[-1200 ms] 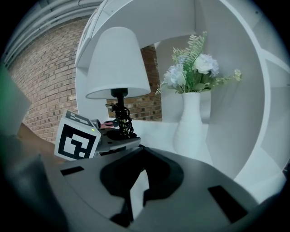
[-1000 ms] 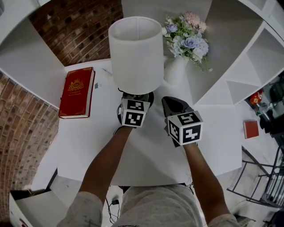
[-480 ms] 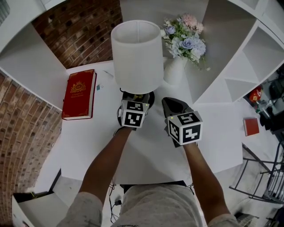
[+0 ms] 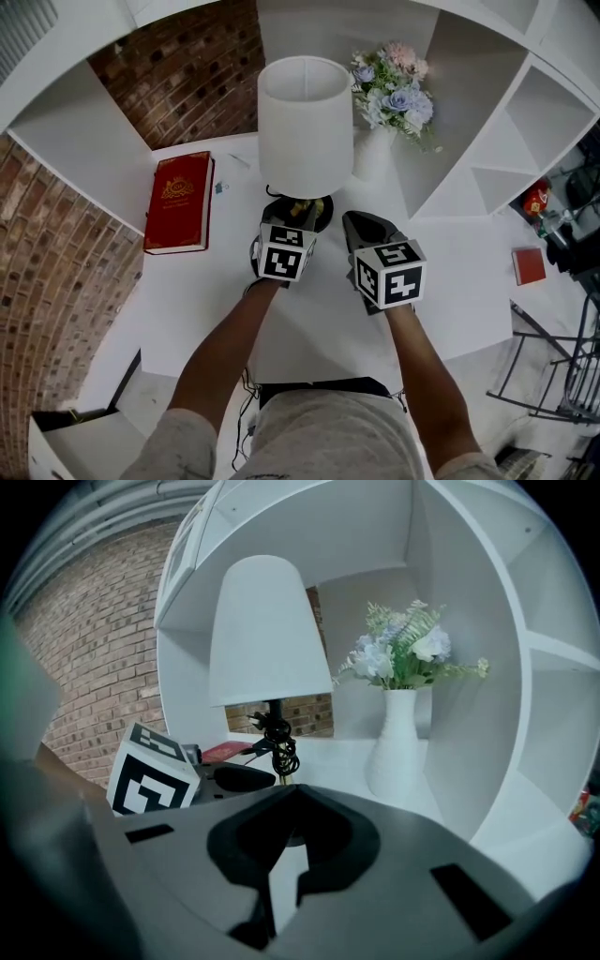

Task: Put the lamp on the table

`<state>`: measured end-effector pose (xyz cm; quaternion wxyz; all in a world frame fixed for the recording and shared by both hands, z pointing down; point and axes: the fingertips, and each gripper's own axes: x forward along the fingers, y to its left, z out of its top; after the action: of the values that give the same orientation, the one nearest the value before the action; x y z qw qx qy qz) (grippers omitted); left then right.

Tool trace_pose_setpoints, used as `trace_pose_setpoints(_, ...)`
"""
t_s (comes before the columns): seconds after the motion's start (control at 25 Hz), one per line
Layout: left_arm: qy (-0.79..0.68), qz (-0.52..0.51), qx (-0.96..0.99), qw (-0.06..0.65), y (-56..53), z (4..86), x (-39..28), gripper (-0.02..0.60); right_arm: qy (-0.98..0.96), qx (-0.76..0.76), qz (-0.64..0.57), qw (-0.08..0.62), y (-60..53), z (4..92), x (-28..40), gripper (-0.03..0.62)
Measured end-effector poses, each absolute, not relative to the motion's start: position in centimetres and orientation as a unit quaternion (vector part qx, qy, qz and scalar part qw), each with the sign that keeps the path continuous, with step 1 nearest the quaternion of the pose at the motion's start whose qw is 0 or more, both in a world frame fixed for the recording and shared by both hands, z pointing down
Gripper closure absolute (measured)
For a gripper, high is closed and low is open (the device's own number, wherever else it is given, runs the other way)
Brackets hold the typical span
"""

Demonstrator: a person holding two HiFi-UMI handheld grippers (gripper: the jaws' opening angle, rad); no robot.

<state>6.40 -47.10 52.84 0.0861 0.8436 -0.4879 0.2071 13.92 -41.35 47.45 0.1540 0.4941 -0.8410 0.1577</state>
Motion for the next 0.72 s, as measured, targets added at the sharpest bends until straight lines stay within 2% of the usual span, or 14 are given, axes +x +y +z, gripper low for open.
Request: trace_pose_setpoints(0.72,-0.451,0.194,0.868,0.069,-41.9,47.2,5.3,0.452,-0.827,0.524,0.148,0.140,-39.2,44.1,14.0,0.589)
